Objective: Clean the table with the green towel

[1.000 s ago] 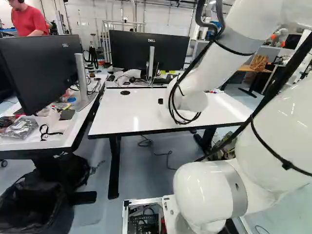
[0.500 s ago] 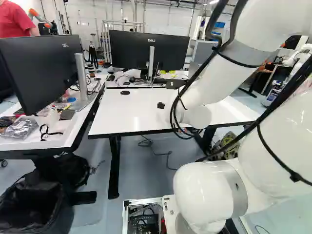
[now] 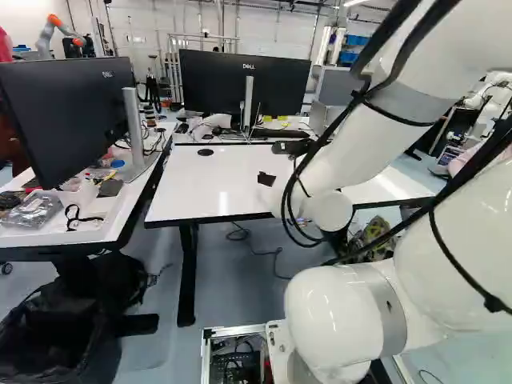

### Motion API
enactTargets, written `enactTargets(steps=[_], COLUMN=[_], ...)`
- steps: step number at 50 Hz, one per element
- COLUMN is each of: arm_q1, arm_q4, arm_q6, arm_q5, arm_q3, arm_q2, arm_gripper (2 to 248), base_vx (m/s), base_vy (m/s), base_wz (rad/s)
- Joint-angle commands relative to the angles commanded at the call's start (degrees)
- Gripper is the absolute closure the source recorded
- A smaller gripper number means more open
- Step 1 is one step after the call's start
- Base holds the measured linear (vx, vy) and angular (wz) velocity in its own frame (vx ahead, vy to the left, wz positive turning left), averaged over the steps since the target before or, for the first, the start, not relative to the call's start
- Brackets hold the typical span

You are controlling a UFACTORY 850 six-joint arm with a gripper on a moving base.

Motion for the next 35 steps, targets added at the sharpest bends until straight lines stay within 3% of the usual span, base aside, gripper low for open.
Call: enactTargets(steps=[35], arm_q1=[0.15], arm_q4=[-0.35], arm_q6=[0.00], arm_q5=[2.07], arm_q3=[1.48], arm_q2=[0.62], arm_gripper=[3], base_vx=[0.000], base_vy=[0.000], base_wz=[0.000])
